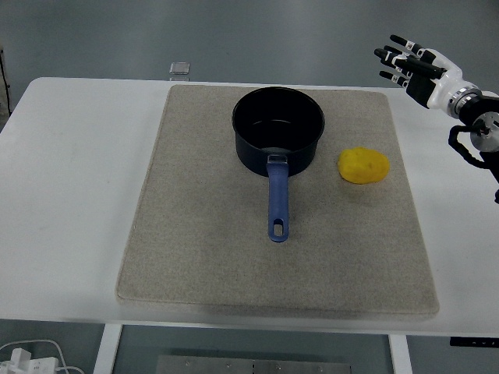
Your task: Put the potato in the blue pot
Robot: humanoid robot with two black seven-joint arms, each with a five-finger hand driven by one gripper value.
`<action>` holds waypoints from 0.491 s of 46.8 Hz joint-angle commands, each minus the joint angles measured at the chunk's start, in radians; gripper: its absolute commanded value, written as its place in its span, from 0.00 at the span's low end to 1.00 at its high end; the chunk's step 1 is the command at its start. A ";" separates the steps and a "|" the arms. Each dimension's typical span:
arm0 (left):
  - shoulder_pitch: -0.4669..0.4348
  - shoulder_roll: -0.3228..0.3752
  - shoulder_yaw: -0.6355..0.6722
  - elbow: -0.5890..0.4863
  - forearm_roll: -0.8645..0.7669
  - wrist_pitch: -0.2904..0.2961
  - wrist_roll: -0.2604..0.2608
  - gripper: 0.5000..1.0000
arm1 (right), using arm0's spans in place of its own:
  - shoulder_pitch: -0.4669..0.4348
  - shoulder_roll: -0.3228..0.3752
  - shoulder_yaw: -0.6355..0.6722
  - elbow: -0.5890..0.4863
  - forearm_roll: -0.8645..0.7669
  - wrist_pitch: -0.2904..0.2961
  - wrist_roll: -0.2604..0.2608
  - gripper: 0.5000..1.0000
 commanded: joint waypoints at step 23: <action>0.000 0.000 0.000 -0.001 0.000 0.000 0.000 1.00 | -0.082 -0.319 -0.048 0.432 -0.278 -0.016 0.070 0.86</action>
